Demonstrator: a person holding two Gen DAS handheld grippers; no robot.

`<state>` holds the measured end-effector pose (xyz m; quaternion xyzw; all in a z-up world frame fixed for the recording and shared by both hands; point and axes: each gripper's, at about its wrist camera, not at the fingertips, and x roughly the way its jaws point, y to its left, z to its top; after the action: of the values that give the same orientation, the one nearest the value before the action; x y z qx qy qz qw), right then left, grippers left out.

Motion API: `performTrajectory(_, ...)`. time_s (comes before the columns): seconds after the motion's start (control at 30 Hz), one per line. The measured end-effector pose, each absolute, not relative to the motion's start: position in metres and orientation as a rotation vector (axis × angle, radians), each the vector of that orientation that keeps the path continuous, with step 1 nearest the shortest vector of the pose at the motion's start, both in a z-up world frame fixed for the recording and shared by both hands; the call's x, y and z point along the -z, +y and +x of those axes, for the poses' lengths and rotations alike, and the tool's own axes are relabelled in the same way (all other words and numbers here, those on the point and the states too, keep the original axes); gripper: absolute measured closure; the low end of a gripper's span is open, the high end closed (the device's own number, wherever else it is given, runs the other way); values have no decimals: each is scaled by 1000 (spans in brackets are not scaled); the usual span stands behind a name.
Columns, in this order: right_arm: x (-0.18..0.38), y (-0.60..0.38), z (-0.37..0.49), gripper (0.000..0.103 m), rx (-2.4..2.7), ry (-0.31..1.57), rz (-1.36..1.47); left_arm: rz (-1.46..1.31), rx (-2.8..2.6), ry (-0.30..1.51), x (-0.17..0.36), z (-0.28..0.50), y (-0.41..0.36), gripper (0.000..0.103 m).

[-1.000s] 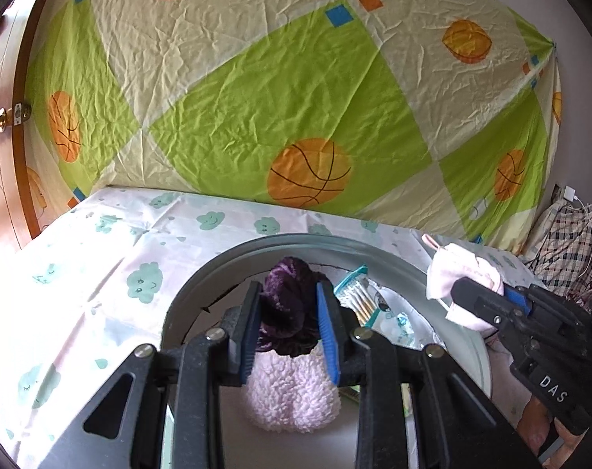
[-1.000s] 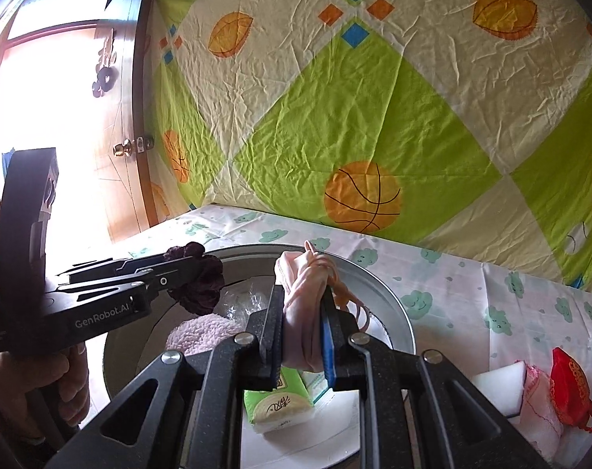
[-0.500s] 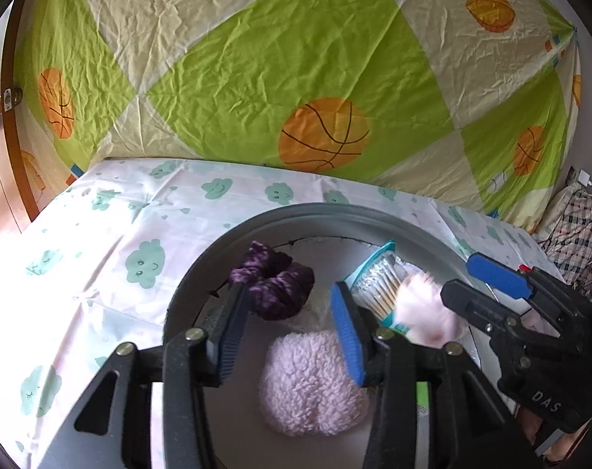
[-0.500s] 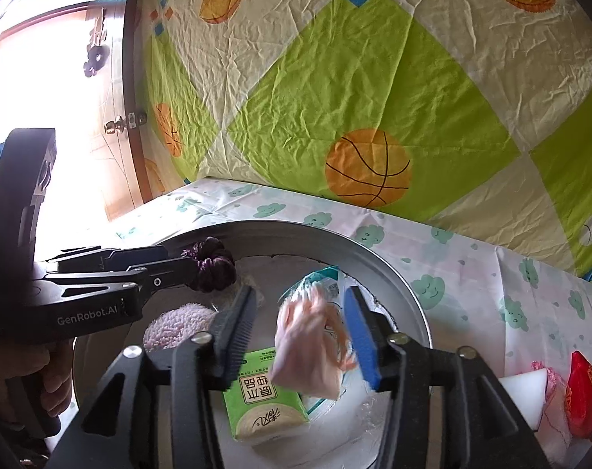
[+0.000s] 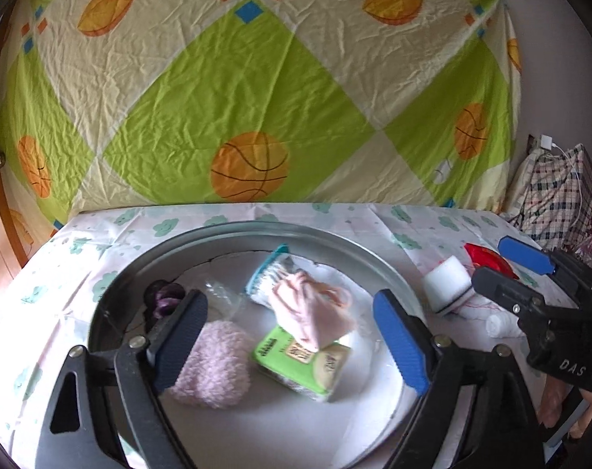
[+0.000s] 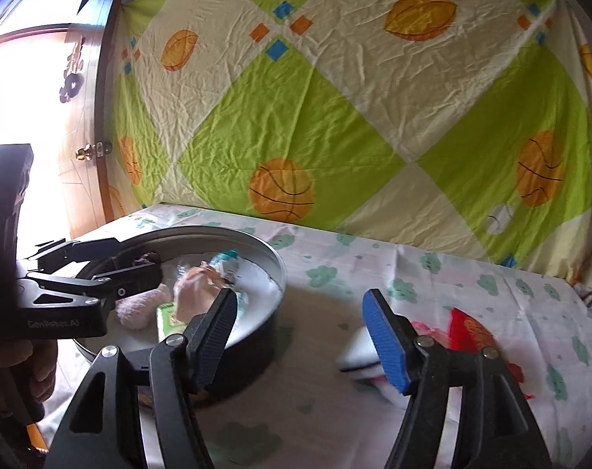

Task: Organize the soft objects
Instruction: 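Close the right gripper on the white gauze roll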

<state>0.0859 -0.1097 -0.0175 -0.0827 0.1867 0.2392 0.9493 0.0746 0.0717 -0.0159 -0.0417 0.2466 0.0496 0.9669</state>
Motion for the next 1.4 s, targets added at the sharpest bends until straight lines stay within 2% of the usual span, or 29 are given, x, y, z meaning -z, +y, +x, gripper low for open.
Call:
performTrajectory(0.07,19,-138,86,34,-418,376,-182,-59,-65,495,16,77,49,10)
performTrajectory(0.4,40,-231,104,34,-350,512,-128,33,50,531,28,107,-35,10)
performTrajectory(0.7,64,-240,126,34,-466,686,-76,54,53,559,37,127,-56,10)
performTrajectory(1.03,86,-210,137,34,-525,836,-229,57,54,567,40,130,-57,9)
performTrajectory(1.1,86,-211,136,40,-513,833,-239,59,55,567,40,130,-57,9)
performTrajectory(1.3,90,-216,144,42,-451,867,-291,64,62,572,41,133,-59,9)
performTrajectory(1.4,87,-226,147,53,-450,867,-236,67,68,574,42,134,-62,9)
